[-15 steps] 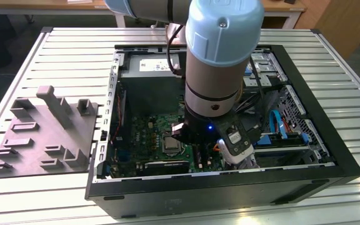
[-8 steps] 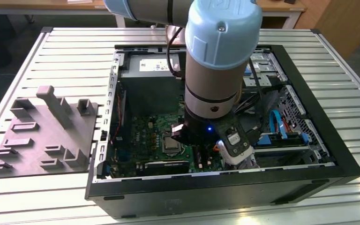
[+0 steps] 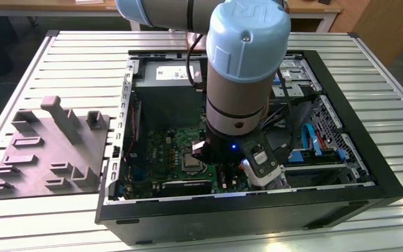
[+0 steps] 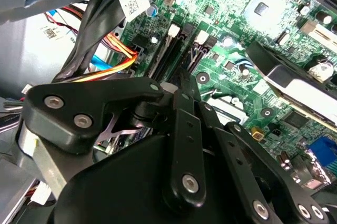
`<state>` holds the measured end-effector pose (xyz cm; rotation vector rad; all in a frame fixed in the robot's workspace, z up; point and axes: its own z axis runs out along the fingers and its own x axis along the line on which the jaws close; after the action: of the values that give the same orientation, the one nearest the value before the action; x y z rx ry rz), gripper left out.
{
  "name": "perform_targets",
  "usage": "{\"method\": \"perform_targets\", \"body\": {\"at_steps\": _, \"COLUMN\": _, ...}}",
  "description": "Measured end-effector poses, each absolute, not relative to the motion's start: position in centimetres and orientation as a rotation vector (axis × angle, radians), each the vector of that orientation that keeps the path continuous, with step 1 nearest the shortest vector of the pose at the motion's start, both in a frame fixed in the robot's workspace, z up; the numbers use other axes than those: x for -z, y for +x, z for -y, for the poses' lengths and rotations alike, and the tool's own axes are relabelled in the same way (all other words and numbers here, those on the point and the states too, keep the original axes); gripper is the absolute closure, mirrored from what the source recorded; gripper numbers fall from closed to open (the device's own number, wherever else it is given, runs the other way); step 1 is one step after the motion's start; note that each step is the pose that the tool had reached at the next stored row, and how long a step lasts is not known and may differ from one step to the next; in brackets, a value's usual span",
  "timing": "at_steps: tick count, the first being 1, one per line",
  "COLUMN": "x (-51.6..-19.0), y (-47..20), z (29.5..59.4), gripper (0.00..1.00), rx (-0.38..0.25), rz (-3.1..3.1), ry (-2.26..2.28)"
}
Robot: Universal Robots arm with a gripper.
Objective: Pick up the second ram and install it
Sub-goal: 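Press down the second ram until it locks into place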
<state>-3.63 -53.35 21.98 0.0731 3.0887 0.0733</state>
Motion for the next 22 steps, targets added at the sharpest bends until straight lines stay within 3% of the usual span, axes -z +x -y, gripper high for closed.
{"method": "perform_targets", "body": {"at_steps": 22, "x": -21.60, "y": -3.63, "z": 53.36, "gripper": 0.90, "rx": -0.074, "rz": -3.088, "ry": 0.073}}
